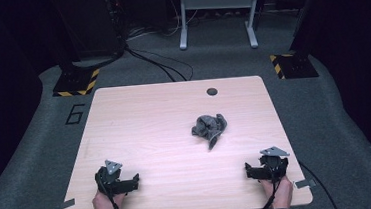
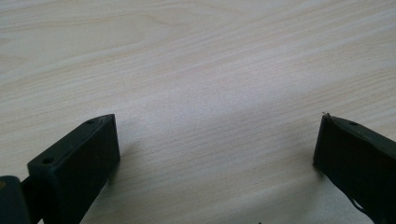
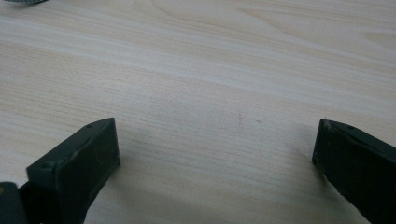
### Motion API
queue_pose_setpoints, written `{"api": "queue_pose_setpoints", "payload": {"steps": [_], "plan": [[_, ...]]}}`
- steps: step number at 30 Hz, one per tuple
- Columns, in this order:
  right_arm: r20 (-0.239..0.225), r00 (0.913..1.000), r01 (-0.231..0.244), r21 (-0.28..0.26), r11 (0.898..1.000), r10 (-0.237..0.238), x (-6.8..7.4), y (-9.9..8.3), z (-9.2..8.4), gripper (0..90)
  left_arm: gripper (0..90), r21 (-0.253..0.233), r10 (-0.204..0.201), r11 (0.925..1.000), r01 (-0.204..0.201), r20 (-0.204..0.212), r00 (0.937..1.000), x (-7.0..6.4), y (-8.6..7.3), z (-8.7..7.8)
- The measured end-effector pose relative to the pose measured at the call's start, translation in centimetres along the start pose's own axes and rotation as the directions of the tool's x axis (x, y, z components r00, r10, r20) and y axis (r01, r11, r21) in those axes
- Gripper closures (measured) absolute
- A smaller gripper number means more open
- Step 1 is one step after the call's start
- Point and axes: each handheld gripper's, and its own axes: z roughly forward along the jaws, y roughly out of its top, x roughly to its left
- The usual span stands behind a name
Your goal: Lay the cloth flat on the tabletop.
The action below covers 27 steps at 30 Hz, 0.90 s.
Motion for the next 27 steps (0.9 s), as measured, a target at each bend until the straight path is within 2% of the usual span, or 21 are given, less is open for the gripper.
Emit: {"api": "queue_pose_setpoints", "payload": {"steps": [15,21,25,26,27], "plan": [[-0.002,1.0,-0.001,-0.001,1.0,0.001,-0.05,0.02,0.04,0.0,0.4,0.001,-0.002,1.0,0.002,-0.003,1.0,0.01,0.03,0.02],[-0.003,1.0,0.002,0.001,1.0,-0.002,-0.06,0.05,0.03,0.1,0.4,0.018,-0.004,0.9998,0.004,-0.001,1.0,0.06,0.04,-0.08],[-0.002,1.0,0.004,0.023,1.0,-0.004,0.04,0.48,0.12,0.0,0.4,0.01,-0.005,0.9999,0.005,-0.006,1.0,0.07,0.04,0.0],[-0.002,0.9998,0.021,0.026,0.999,-0.021,-0.06,0.62,0.2,0.0,0.4,0.01,-0.005,0.9999,0.005,-0.007,1.0,0.07,0.04,0.0],[-0.007,0.9999,0.011,0.029,1.0,-0.011,0.01,0.74,0.24,0.0,0.4,0.009,-0.005,0.9999,0.006,-0.007,1.0,0.06,0.04,0.0]]}}
